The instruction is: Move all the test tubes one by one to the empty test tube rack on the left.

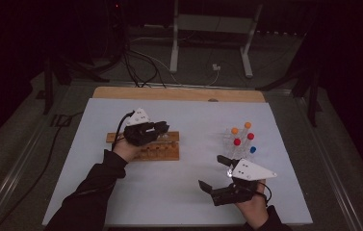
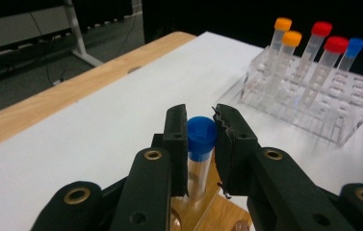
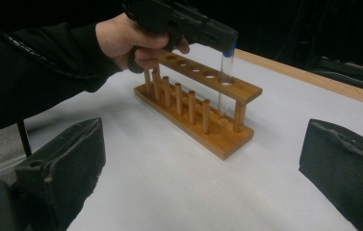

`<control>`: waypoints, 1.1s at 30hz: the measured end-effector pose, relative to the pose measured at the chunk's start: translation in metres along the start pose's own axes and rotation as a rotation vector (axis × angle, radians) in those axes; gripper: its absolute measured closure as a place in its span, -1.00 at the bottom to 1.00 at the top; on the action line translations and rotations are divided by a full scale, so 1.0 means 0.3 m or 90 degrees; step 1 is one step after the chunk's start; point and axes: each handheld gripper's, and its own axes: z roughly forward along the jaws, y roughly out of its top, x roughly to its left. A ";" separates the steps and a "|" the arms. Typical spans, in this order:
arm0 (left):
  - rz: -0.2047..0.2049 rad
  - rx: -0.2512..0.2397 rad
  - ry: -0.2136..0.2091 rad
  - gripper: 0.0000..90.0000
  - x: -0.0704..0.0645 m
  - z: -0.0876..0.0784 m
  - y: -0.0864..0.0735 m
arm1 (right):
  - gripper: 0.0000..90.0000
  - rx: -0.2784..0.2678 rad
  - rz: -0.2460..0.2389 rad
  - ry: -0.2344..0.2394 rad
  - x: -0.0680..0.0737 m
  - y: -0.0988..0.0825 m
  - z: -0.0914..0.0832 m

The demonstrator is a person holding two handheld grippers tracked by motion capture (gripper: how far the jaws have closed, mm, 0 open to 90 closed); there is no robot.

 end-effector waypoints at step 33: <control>-0.009 -0.006 -0.063 -0.67 -0.042 -0.078 0.031 | -0.98 -0.029 0.060 -0.094 -0.147 0.066 -0.165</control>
